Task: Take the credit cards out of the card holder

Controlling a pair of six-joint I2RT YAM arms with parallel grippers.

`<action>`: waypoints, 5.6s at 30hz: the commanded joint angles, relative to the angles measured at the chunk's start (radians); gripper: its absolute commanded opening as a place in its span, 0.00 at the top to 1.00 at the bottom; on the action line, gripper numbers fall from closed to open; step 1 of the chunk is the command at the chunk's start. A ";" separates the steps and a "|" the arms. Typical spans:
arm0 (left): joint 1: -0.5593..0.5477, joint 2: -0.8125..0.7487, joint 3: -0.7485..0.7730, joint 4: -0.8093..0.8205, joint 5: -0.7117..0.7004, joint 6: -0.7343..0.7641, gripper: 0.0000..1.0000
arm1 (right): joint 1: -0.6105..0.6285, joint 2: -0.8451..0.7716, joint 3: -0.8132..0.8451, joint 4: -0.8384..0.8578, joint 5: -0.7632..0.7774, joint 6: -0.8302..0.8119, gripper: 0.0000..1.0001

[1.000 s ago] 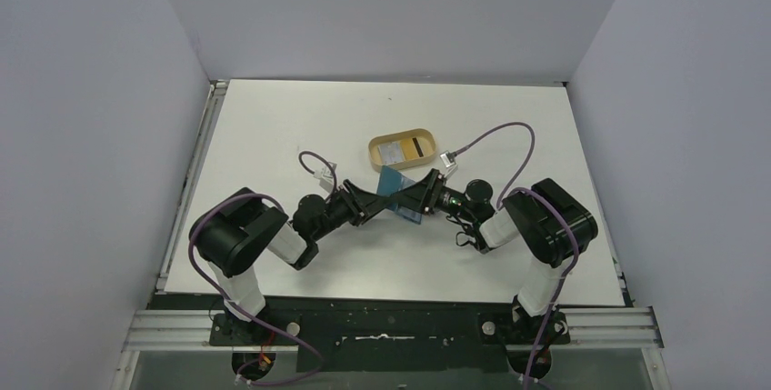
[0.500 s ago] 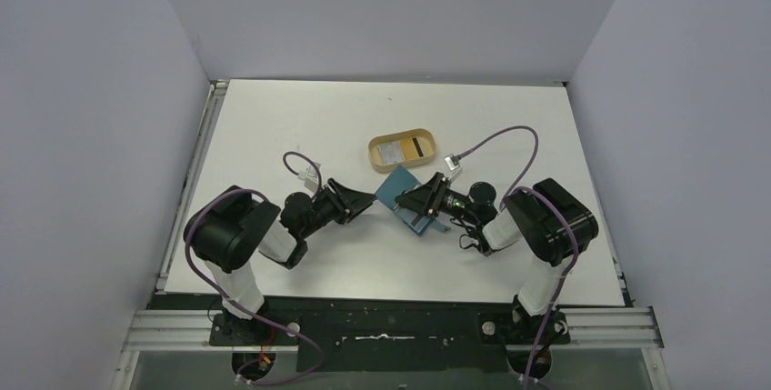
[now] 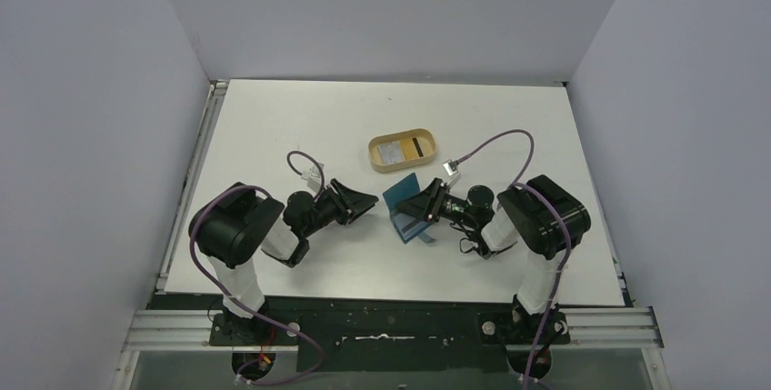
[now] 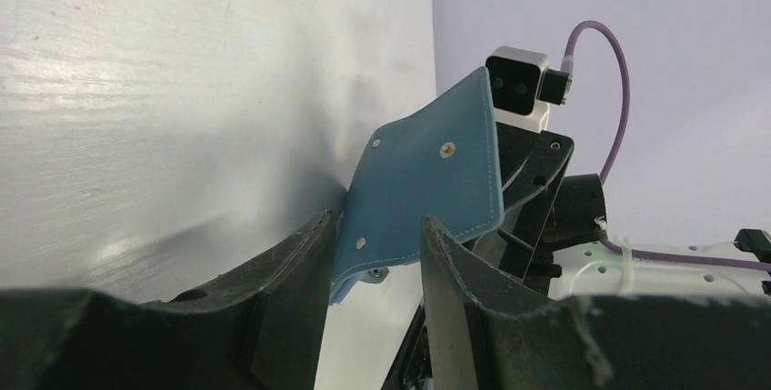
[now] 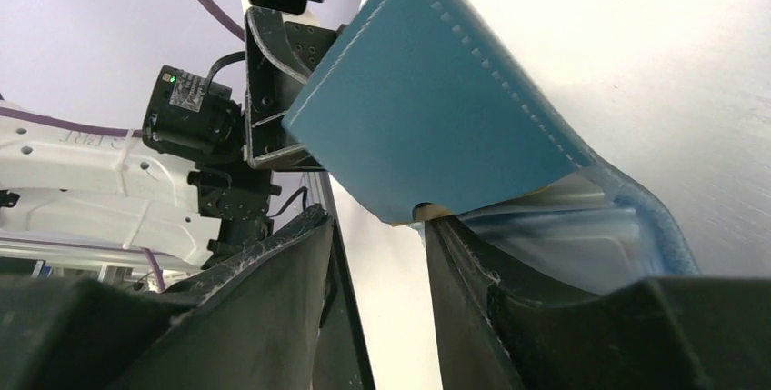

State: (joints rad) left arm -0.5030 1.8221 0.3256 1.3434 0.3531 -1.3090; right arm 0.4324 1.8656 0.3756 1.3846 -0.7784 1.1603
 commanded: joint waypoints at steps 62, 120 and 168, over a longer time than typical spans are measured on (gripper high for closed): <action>0.093 0.012 0.617 -1.016 0.106 0.832 0.56 | 0.189 0.282 0.015 -0.192 -0.173 -0.196 0.59; 0.118 0.228 0.714 -0.980 0.512 0.804 0.76 | 0.249 0.259 0.065 -0.394 -0.252 -0.297 0.56; -0.068 -0.054 -0.102 0.056 -0.540 0.228 1.00 | 0.196 -0.347 0.284 -1.146 0.368 -0.349 0.00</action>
State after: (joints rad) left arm -0.5411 1.8519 0.2356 1.2968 0.0521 -1.0523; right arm 0.6174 1.4921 0.6765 0.1860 -0.4656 0.7437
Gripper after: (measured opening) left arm 0.009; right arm 0.999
